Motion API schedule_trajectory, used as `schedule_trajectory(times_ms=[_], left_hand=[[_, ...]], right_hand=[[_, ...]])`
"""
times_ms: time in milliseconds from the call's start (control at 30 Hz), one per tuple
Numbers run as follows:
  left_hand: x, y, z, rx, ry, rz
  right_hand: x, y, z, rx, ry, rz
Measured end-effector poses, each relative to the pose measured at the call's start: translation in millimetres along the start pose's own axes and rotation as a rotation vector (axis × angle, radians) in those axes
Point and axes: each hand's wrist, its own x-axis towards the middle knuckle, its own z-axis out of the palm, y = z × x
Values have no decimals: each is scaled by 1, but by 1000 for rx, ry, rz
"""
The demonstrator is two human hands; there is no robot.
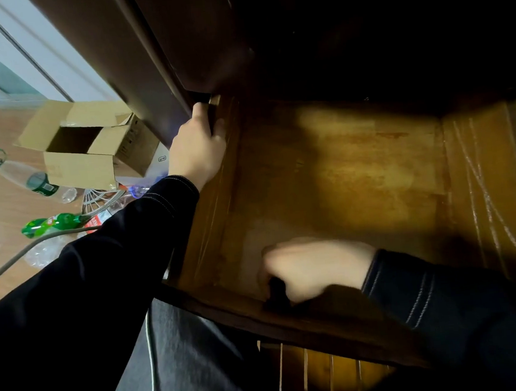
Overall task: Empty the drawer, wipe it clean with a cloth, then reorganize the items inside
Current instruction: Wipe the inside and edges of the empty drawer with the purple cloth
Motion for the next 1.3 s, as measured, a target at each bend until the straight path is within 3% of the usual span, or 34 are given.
schedule_trajectory(times_ms=[67, 133, 200, 433, 600, 767, 967, 1167, 1233, 1300], left_hand=[[0, -1, 0, 5, 3, 2], [0, -1, 0, 6, 5, 4], [1, -2, 1, 1, 6, 3], [0, -1, 0, 3, 13, 14], [0, -1, 0, 8, 10, 3], [1, -2, 1, -1, 5, 4], [1, -1, 1, -6, 5, 2], [0, 0, 0, -5, 5, -3], [-1, 0, 0, -4, 7, 1], [-1, 0, -1, -6, 6, -2]], right_hand=[[-5, -3, -2, 14, 26, -95], [-25, -4, -22, 256, -7, -238], [-37, -3, -34, 331, -16, -268], [-12, -18, -14, 245, 142, -136], [-38, -12, -33, 389, 86, -306], [-24, -27, -18, 367, 254, -230], [-44, -16, -37, 302, 28, -275], [-21, -37, -18, 343, 291, -237], [-23, -36, -21, 322, 275, -245], [-35, -29, -30, 301, 154, -257]])
